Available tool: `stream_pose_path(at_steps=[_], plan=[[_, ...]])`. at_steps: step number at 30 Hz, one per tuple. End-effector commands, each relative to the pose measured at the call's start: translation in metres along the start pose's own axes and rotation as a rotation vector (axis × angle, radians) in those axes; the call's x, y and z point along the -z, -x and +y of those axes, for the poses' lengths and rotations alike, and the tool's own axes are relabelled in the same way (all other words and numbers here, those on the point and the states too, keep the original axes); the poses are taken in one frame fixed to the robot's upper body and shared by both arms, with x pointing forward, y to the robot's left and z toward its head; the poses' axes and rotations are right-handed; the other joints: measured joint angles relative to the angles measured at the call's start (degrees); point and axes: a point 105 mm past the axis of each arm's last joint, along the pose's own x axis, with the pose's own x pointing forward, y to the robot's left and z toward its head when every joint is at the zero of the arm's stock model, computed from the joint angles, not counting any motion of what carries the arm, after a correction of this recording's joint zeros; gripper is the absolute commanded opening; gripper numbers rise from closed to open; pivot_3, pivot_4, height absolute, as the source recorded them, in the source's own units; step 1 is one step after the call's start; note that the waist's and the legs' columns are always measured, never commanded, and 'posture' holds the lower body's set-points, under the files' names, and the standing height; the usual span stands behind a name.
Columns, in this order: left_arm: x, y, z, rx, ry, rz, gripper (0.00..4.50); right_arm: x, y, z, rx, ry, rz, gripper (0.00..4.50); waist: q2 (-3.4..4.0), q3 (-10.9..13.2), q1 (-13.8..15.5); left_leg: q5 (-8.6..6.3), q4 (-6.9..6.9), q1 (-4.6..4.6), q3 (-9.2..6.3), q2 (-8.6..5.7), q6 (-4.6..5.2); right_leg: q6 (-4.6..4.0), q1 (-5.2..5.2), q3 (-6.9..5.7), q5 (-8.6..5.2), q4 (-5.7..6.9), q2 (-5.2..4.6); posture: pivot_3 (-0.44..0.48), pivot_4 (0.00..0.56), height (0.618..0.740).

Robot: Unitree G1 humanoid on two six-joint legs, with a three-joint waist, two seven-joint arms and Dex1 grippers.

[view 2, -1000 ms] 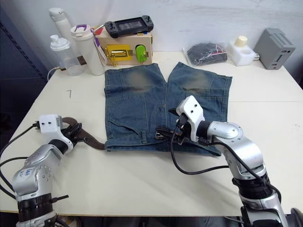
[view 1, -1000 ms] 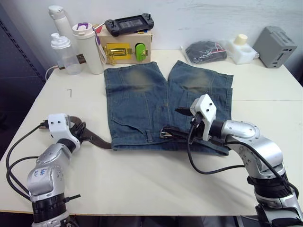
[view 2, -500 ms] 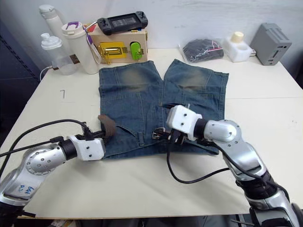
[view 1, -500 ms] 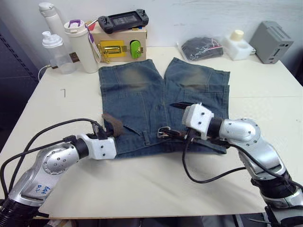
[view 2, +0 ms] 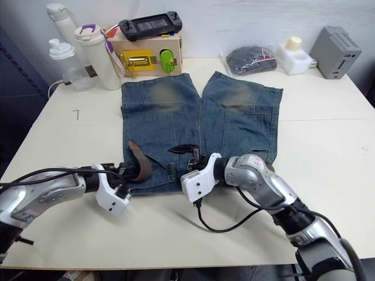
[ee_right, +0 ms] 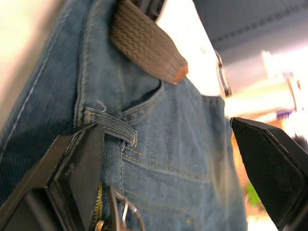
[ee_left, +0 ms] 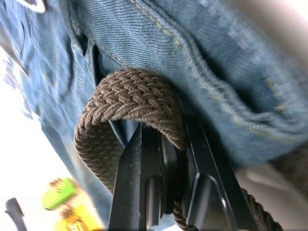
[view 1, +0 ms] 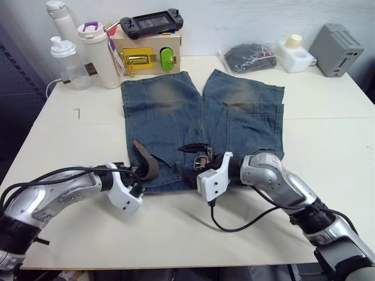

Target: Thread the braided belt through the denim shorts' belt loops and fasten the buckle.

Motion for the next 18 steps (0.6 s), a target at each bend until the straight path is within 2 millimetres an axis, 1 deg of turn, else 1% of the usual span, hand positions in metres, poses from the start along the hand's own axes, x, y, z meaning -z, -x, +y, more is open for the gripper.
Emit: stream_pose_path(at_steps=[1, 3, 5, 7, 9, 13, 15, 18], plan=[[-0.001, -0.008, 0.028, -0.095, -0.134, -0.020, 0.05, -0.002, 0.002, -0.007, 0.006, 0.027, -0.046, 4.50, -0.01, 0.00, 0.18, 0.00, 0.09, -0.04, -0.09, -0.17, 0.00, 0.00, -0.09, 0.00, 0.00, 0.29, 0.04, 0.000, 0.150, 0.645], [0.000, -0.007, 0.044, -0.159, -0.181, -0.023, 0.05, 0.002, 0.005, -0.010, 0.014, 0.020, -0.043, 4.50, -0.05, 0.01, 0.11, -0.01, 0.27, -0.12, -0.27, -0.37, 0.01, 0.00, -0.16, 0.00, 0.00, 0.57, 0.03, 0.000, 0.150, 0.645], [-0.002, -0.006, 0.049, -0.172, -0.198, -0.040, 0.05, 0.005, 0.008, -0.014, 0.026, 0.025, -0.033, 4.50, -0.05, 0.02, -0.02, -0.01, 0.34, -0.18, -0.33, -0.41, 0.02, 0.00, -0.17, 0.03, 0.00, 0.63, 0.02, 0.000, 0.150, 0.645], [-0.013, -0.009, 0.033, -0.105, -0.185, -0.103, 0.05, 0.005, 0.007, -0.014, 0.013, 0.068, -0.033, 4.50, -0.04, 0.01, -0.43, -0.01, 0.34, -0.19, -0.38, -0.41, 0.02, 0.00, -0.20, 0.04, 0.00, 0.71, 0.01, 0.000, 0.150, 0.645], [-0.022, -0.011, 0.021, -0.058, -0.178, -0.145, 0.05, 0.000, 0.002, -0.012, -0.013, 0.126, -0.053, 4.50, -0.04, 0.01, -1.10, -0.02, 0.30, -0.19, -0.38, -0.40, 0.01, 0.00, -0.29, 0.06, 0.00, 0.84, -0.03, 0.000, 0.150, 0.645], [-0.029, -0.014, 0.018, -0.043, -0.163, -0.183, 0.05, -0.010, -0.010, -0.015, -0.067, 0.239, -0.116, 4.50, -0.04, 0.01, -1.65, -0.04, 0.32, -0.27, -0.46, -0.40, -0.02, 0.00, -0.48, 0.07, 0.00, 1.06, -0.04, 0.000, 0.150, 0.645], [-0.029, -0.014, 0.017, -0.043, -0.165, -0.184, 0.05, -0.009, -0.015, -0.015, -0.117, 0.271, -0.123, 4.50, -0.04, 0.00, -1.66, -0.04, 0.32, -0.28, -0.45, -0.41, -0.02, 0.00, -0.53, 0.08, 0.00, 1.12, -0.05, 0.000, 0.150, 0.645], [-0.028, -0.016, 0.017, -0.046, -0.158, -0.182, 0.05, -0.002, -0.020, -0.004, -0.245, 0.281, -0.112, 4.50, -0.08, -0.03, -1.71, -0.05, 0.40, -0.36, -0.47, -0.51, -0.01, 0.00, -0.67, 0.07, 0.00, 1.37, -0.03, 0.000, 0.150, 0.645]])
